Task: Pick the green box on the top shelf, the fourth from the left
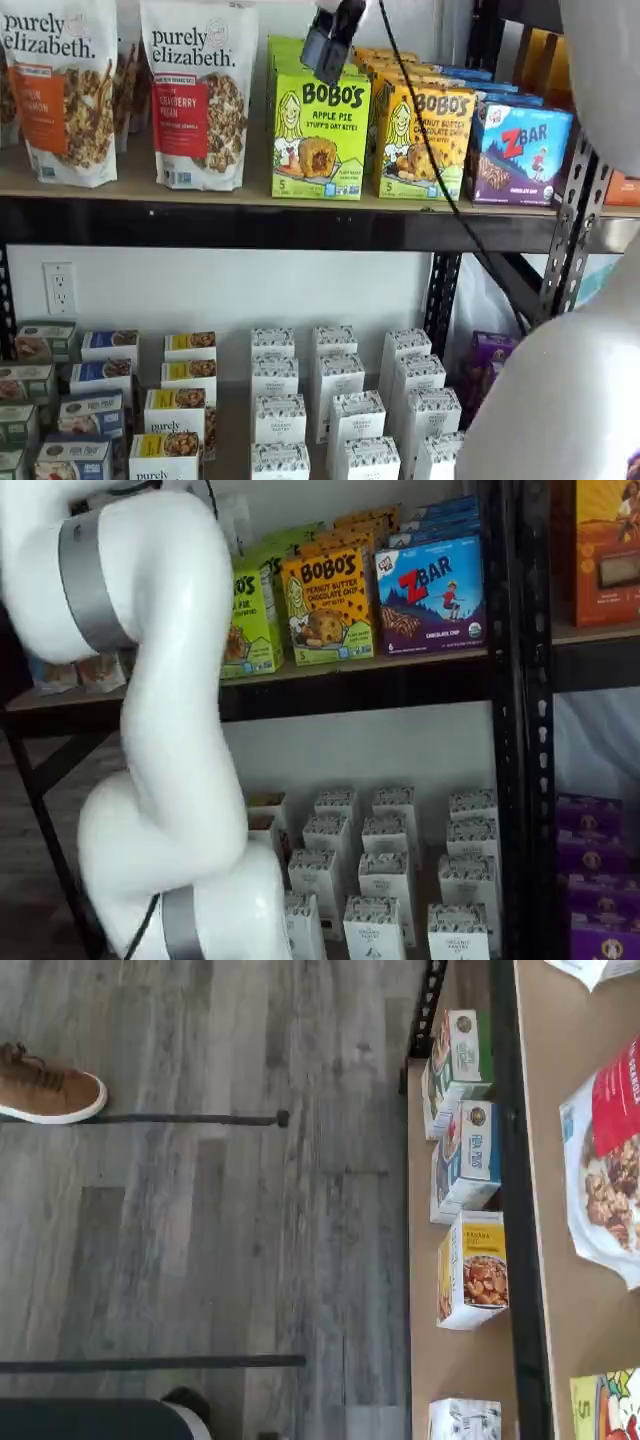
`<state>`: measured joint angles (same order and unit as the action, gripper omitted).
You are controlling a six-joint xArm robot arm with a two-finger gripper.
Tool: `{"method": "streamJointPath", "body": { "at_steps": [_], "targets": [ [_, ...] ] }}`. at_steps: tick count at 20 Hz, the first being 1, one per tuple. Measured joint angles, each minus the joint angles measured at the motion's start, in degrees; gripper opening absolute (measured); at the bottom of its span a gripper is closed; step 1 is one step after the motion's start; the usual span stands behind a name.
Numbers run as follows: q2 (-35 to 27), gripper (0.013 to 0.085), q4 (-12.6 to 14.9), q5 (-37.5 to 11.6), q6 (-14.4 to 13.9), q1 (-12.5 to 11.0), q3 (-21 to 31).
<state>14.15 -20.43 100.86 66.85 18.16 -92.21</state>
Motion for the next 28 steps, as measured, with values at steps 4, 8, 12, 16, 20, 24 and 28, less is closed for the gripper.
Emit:
{"method": "streamJointPath", "body": {
  "at_steps": [4,8,12,16,20,24,28],
  "targets": [
    [0.1,0.0850,1.2,-1.0,-0.3,0.5,0.0],
    [-0.3,0.0850,0.9,-0.9,-0.4,0.5,-0.6],
    [-0.4,0.0850,0.9,-1.1,-0.4,0.4,-0.9],
    [0.0,0.0850,1.3,-2.4,-0.4,0.6,-0.2],
    [0.6,0.0850,1.3,-4.0,-0.4,0.8,0.9],
    [0.9,0.0850,1.2,-5.9,-0.1,0.6,1.6],
    [1.5,0.0850,1.2,-9.1,0.1,0.5,2.8]
  ]
}}
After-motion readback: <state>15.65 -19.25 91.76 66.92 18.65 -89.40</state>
